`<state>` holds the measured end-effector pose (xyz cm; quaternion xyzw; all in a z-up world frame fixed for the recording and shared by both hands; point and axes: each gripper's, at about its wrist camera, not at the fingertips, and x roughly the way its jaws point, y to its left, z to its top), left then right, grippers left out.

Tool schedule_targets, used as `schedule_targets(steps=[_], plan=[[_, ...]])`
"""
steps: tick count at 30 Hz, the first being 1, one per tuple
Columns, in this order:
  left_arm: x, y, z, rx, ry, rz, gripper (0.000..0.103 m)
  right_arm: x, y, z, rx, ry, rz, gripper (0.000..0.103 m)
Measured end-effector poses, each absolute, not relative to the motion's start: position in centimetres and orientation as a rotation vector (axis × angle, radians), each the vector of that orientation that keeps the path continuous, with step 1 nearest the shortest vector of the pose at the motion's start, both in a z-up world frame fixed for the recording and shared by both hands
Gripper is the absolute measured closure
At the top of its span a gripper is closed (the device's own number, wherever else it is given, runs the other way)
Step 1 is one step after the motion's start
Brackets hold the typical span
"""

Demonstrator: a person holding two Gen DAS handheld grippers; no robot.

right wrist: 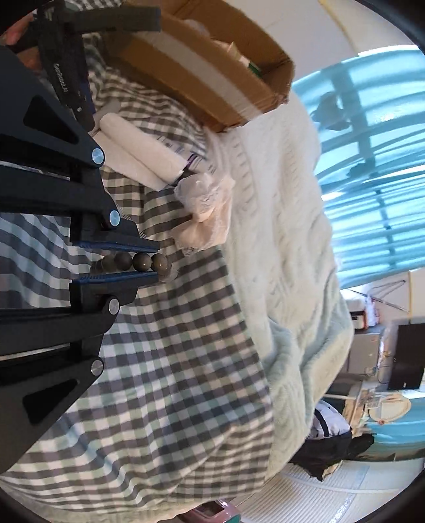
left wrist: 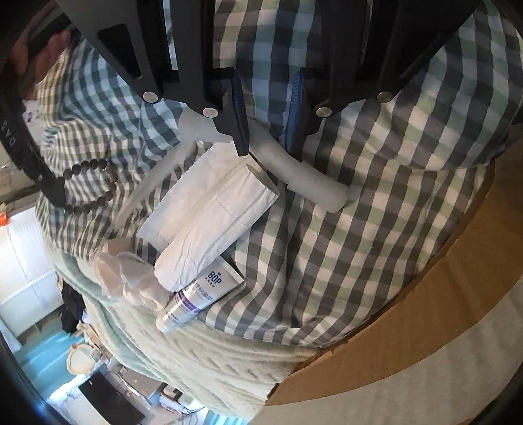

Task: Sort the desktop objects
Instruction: 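Grasp the dark bead bracelet with the right gripper, then grasp the white comb handle with the left gripper while the right holds the bracelet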

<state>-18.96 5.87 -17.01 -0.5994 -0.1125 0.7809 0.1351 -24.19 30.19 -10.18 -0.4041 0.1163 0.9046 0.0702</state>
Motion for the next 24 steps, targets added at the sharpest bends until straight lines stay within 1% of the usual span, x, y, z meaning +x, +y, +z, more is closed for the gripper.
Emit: schedule_targets(steps=[2,5,7,10,14,15,16,22,24], plan=[[-18.9,5.4,-16.8,-1.729,-0.363,2.258,0.08,-24.3,30.5,-9.6,-1.195,0.386,2.733,0.092],[-19.5,5.7,-16.2,-1.713,-0.344,2.263,0.08,-24.1,30.2,-9.3,-1.174,0.402,2.742,0.092],[-18.9,5.9,-15.4,-1.672,-0.301,2.284,0.09,-23.8,30.1,-9.1,-1.161,0.402,2.746,0.092],[-18.9,6.6,-13.8,-1.603,-0.231,2.32,0.09,-23.2,29.9,-8.8,-1.147,0.389,2.757,0.092],[-18.8,6.9,-11.4,-1.518,-0.233,2.33,0.09,-21.9,29.1,-7.4,-1.086,0.356,2.782,0.092],[-18.6,7.1,-10.7,-1.495,-0.232,2.338,0.095,-21.6,28.9,-7.0,-1.07,0.352,2.79,0.092],[-18.6,7.3,-10.2,-1.479,-0.225,2.346,0.096,-21.2,28.6,-6.5,-1.058,0.352,2.799,0.092],[-17.0,7.0,-5.8,-1.333,-0.188,2.385,0.096,-19.5,27.4,-3.8,-1.009,0.374,2.862,0.092],[-16.9,6.8,-5.4,-1.319,-0.19,2.385,0.096,-19.2,26.9,-3.0,-0.989,0.362,2.873,0.092]])
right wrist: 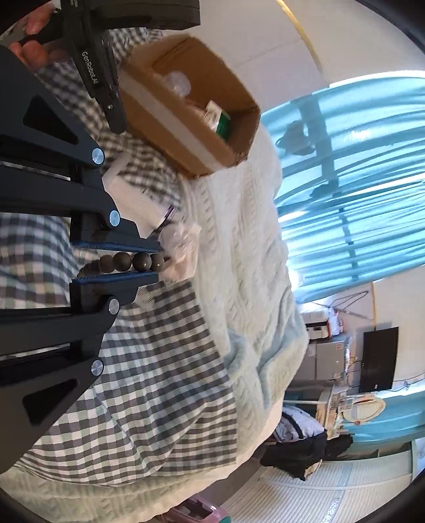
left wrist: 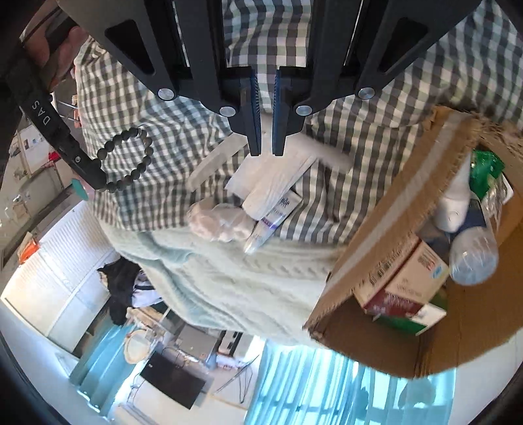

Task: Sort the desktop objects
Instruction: 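Grasp the white comb handle with the left gripper while the right holds the bracelet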

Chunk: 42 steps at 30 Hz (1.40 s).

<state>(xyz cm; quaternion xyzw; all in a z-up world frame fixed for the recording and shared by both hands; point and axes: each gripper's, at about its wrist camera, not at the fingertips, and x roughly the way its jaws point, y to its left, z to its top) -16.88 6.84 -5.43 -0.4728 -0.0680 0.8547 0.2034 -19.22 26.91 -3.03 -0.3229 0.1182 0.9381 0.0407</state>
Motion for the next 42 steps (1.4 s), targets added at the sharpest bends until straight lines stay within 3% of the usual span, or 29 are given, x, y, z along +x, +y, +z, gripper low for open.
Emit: schedule_targets(steps=[3,5,7,9,11,15,21,23,24,27,36,42], plan=[[-16.7,6.6,-6.0,-1.353,-0.202,2.357,0.094,-19.1,26.3,-2.4,-0.983,0.357,2.886,0.092],[-16.9,6.4,-6.9,-1.409,-0.198,2.361,0.086,-19.2,25.9,-2.6,-0.997,0.356,2.887,0.092],[-17.6,6.4,-8.6,-1.492,-0.222,2.338,0.055,-19.5,25.6,-3.1,-1.021,0.351,2.886,0.092],[-18.3,6.1,-10.6,-1.552,-0.282,2.316,0.046,-19.9,25.5,-3.7,-1.037,0.351,2.882,0.092],[-19.3,6.1,-12.7,-1.619,-0.318,2.29,0.044,-20.3,25.6,-4.5,-1.061,0.359,2.878,0.092],[-21.1,5.8,-15.4,-1.7,-0.344,2.375,0.044,-20.9,26.0,-6.0,-1.095,0.376,2.868,0.092],[-23.1,8.1,-17.7,-1.75,-0.231,2.391,0.045,-21.6,26.5,-7.4,-1.131,0.406,2.855,0.092],[-23.0,8.1,-17.6,-1.72,-0.242,2.403,0.063,-21.6,26.4,-7.4,-1.135,0.403,2.853,0.092],[-22.8,7.9,-17.3,-1.691,-0.273,2.392,0.085,-21.5,26.4,-7.4,-1.134,0.398,2.853,0.092],[-21.6,7.4,-15.2,-1.587,-0.308,2.436,0.092,-21.3,26.1,-7.1,-1.135,0.391,2.853,0.092],[-18.2,6.6,-7.5,-1.333,-0.324,2.441,0.092,-19.5,23.8,-2.5,-1.06,0.357,2.926,0.092],[-17.8,7.1,-6.0,-1.327,-0.24,2.415,0.092,-19.0,22.2,-1.6,-1.067,0.346,2.943,0.092]])
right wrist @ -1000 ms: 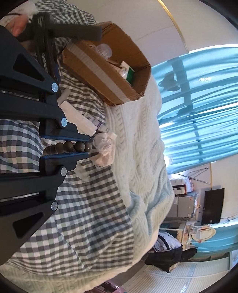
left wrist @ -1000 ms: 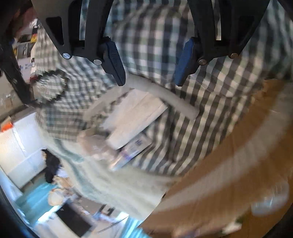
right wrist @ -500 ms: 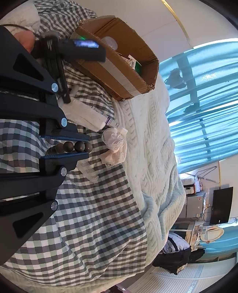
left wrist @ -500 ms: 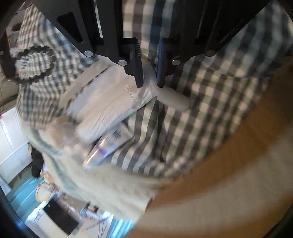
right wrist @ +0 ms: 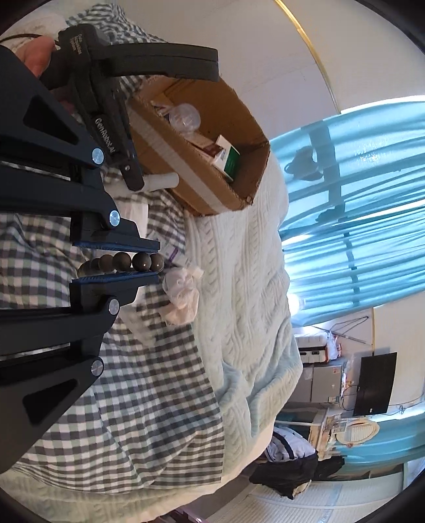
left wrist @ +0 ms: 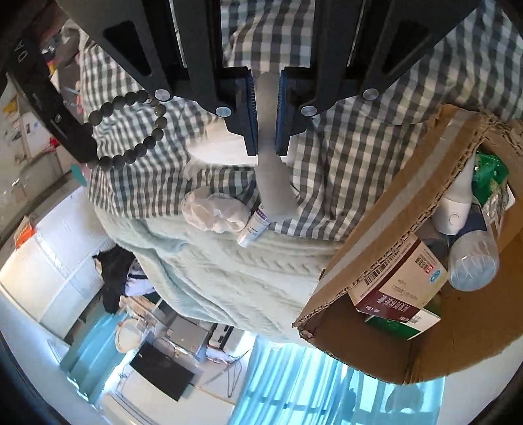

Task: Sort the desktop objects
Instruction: 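Grasp the white comb handle with the left gripper while the right holds the bracelet, then carry the comb and bead bracelet into the box and open both grippers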

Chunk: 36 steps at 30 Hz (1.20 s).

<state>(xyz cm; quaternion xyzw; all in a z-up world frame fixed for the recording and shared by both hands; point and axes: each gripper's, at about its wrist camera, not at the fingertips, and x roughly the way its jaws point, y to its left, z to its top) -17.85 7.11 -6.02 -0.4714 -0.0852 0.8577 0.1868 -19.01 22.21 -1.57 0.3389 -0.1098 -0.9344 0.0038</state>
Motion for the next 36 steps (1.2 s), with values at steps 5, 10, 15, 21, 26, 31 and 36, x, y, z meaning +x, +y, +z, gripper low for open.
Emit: schedule_targets(steps=[5,10,15,21,26,31,36], plan=[[-18.3,7.3,-9.5,-1.422,-0.18,2.394,0.092,-19.2,21.8,-2.1,1.091,-0.344,-2.924,0.092],[-18.3,7.5,-9.6,-1.368,-0.133,2.433,0.092,-19.9,22.1,-2.9,1.108,-0.357,-2.91,0.092],[-18.2,6.9,-7.2,-1.294,-0.192,2.432,0.092,-20.5,21.6,-2.7,1.11,-0.335,-2.894,0.092],[-18.2,5.4,-0.4,-1.12,-0.25,2.487,0.092,-21.9,19.2,1.0,1.02,-0.303,-2.858,0.092],[-19.3,1.6,5.8,-1.007,-0.318,2.573,0.092,-24.3,15.2,5.0,0.926,-0.278,-2.773,0.092],[-21.9,-3.0,7.7,-1.04,-0.254,2.72,0.092,-28.2,10.5,5.6,0.918,-0.278,-2.668,0.092],[-24.5,-7.2,5.3,-1.12,-0.186,2.815,0.092,-32.4,7.3,4.0,0.954,-0.31,-2.599,0.092]])
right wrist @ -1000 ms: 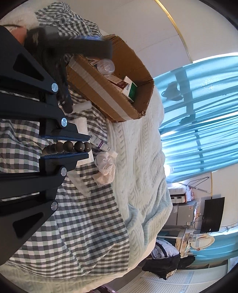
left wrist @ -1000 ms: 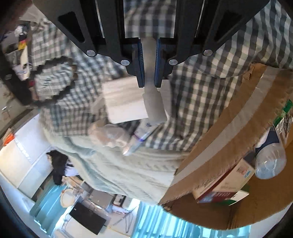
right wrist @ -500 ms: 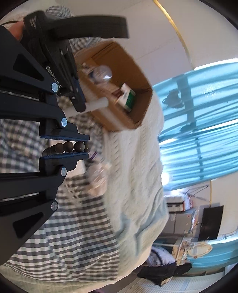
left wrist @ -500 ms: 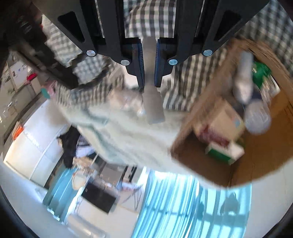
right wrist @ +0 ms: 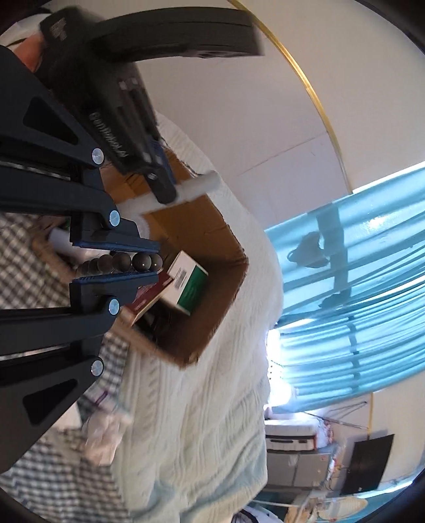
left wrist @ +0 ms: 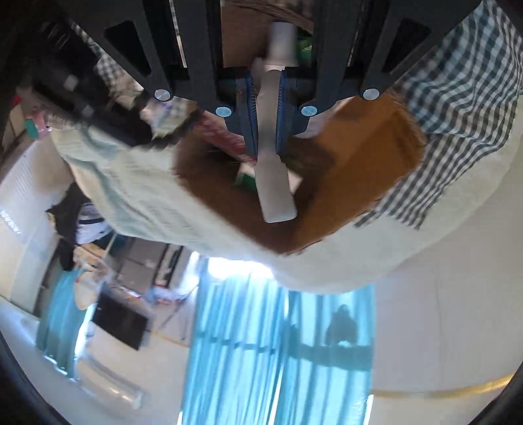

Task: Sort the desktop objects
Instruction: 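Carry the comb and bead bracelet into the box and open both grippers, then withdraw both grippers from the box toward the remaining items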

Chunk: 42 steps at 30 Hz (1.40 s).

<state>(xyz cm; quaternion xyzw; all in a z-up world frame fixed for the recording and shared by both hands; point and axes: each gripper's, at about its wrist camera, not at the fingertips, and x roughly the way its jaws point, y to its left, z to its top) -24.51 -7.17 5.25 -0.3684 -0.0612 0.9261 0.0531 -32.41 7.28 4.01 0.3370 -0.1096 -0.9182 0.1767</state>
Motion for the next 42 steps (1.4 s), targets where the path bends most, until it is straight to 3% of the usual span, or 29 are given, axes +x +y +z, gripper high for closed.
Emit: schedule_targets(steps=[3,5,6,9,10,17,29,42], plan=[[-25.8,-8.9,3.4,-1.168,-0.237,2.811,0.092,-34.9,6.5,3.2,0.967,-0.339,-2.594,0.088],[-26.6,-9.1,2.2,-1.214,-0.225,2.799,0.089,-35.9,7.2,3.1,0.957,-0.398,-2.593,0.04],[-26.5,-9.1,1.8,-1.227,-0.22,2.793,0.079,-36.0,7.7,3.2,0.94,-0.434,-2.596,0.035],[-25.6,-8.4,1.1,-1.201,-0.192,2.798,0.024,-36.0,9.5,3.4,0.932,-0.463,-2.635,0.035],[-25.1,-8.2,1.3,-1.164,-0.189,2.813,0.018,-35.8,10.3,3.4,0.937,-0.445,-2.672,0.035],[-21.2,-3.0,3.3,-0.985,0.012,2.833,0.006,-30.6,15.2,3.6,0.973,-0.375,-2.833,0.035],[-16.4,6.2,3.3,-0.973,0.128,2.646,0.001,-23.0,24.2,2.7,1.108,-0.422,-2.958,0.035],[-17.9,14.0,-6.2,-1.158,0.306,2.475,0.001,-23.4,30.6,-6.0,1.357,-0.604,-2.903,0.035]])
